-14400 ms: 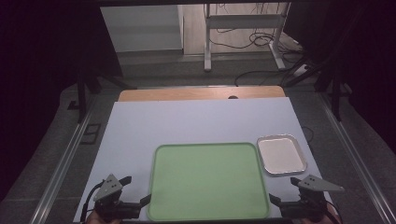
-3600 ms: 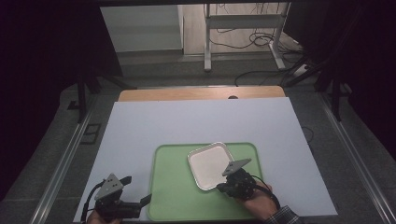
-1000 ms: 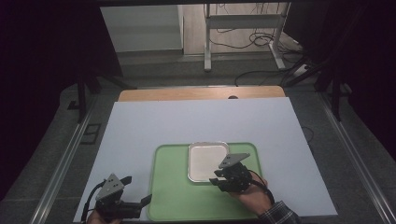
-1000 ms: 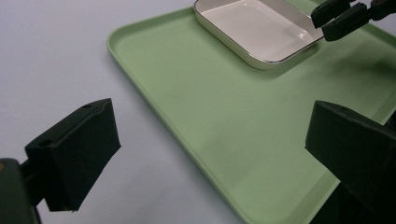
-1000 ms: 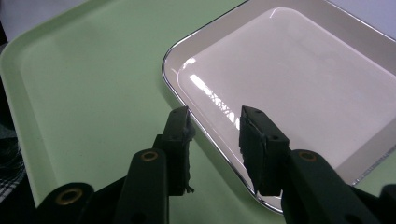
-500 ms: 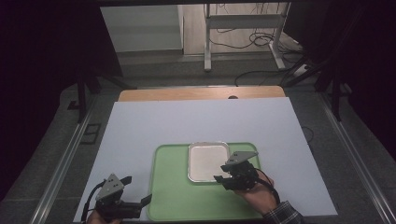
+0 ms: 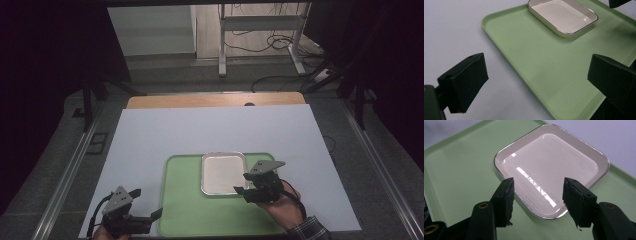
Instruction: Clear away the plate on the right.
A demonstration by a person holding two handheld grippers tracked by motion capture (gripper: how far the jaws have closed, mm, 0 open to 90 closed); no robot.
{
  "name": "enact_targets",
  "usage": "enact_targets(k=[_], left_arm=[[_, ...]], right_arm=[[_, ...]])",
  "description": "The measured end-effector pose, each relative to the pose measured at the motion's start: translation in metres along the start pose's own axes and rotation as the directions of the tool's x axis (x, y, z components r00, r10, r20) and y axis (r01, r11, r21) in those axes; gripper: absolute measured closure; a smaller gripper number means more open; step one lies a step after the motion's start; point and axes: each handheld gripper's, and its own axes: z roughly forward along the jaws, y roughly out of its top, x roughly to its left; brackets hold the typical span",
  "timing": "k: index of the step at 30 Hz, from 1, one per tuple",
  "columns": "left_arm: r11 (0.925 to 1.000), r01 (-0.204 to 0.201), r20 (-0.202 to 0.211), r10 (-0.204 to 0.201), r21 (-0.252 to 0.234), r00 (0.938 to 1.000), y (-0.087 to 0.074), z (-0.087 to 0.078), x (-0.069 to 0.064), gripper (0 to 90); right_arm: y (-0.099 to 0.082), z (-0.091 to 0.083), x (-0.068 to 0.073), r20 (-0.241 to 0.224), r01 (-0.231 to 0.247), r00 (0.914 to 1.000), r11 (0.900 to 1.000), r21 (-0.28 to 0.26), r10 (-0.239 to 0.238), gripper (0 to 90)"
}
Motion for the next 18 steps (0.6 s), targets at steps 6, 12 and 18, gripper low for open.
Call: enact_targets(k=[6, 12, 18], left_arm=[[1.0, 0.002, 0.0, -0.002, -0.001, 1.0, 0.0, 0.0, 0.0, 2.8], [1.0, 0.003, 0.001, -0.003, -0.001, 1.0, 0.0, 0.0, 0.0, 2.8], [1.0, 0.002, 0.001, -0.002, -0.001, 1.0, 0.0, 0.0, 0.0, 2.8]], right_arm=[[-0.001, -0.008, -0.002, 0.031, 0.014, 0.9994, 0.9999, -0.008, -0.014, 38.9], [-0.004, -0.015, -0.006, 0.049, 0.015, 0.9987, 0.9996, -0.022, -0.014, 32.8], [-0.009, -0.022, -0.011, 0.061, -0.004, 0.9981, 0.9992, -0.041, 0.006, 26.5]])
